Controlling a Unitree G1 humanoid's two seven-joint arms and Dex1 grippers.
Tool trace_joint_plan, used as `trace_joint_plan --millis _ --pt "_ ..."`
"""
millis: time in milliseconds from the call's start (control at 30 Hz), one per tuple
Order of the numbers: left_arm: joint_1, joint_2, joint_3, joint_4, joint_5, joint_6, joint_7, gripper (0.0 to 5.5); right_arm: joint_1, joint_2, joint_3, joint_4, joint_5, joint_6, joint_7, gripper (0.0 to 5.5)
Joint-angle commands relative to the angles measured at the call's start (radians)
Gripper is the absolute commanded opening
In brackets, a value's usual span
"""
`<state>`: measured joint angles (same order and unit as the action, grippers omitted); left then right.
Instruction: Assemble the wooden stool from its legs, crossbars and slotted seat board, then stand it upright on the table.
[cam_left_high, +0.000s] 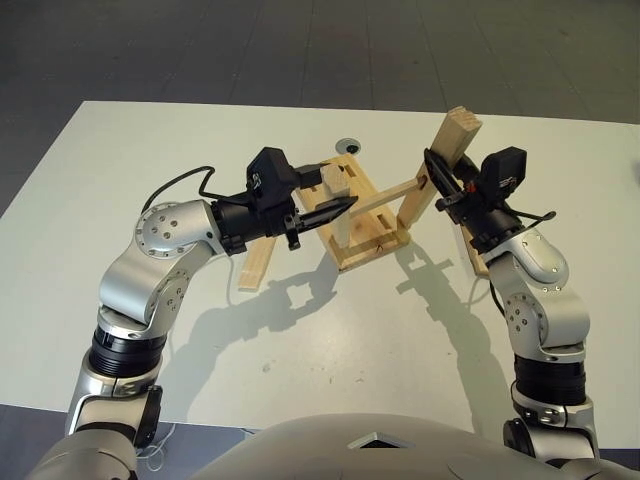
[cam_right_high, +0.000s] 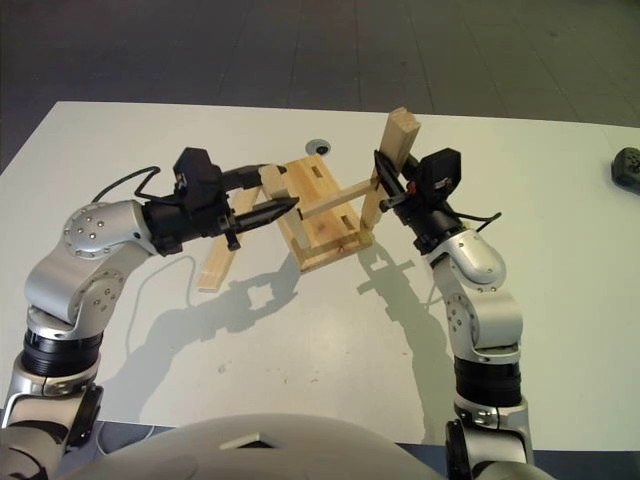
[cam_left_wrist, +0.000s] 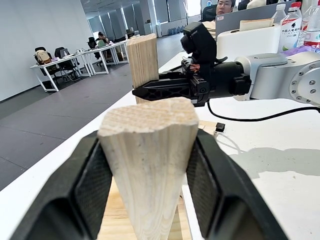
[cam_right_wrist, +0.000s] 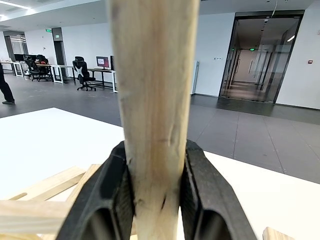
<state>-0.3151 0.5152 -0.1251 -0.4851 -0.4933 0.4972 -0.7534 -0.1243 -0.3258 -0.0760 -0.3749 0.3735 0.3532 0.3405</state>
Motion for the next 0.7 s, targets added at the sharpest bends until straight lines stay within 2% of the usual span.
trace_joint_plan --millis 33,267,467,700 --pt "0.035 0.013 -0.036 0.014 0.017 0.025 -0.009 2.03 -0.006 0.013 0.023 0.0 -0.03 -0.025 -0.001 1.02" --pt "0.043 0.012 -0.048 0.017 0.018 0.017 -0.006 2.03 -0.007 0.035 0.038 0.016 -0.046 -0.049 0.007 1.02" --pt "0.06 0.002 -0.065 0.032 0.033 -0.003 0.008 2.03 0.067 0.048 -0.001 0.0 0.03 -0.028 0.038 1.02" --pt "0.08 0.0 -0.082 0.036 0.06 -0.026 0.026 2.03 0.03 0.059 -0.029 -0.023 0.096 0.01 0.029 1.02"
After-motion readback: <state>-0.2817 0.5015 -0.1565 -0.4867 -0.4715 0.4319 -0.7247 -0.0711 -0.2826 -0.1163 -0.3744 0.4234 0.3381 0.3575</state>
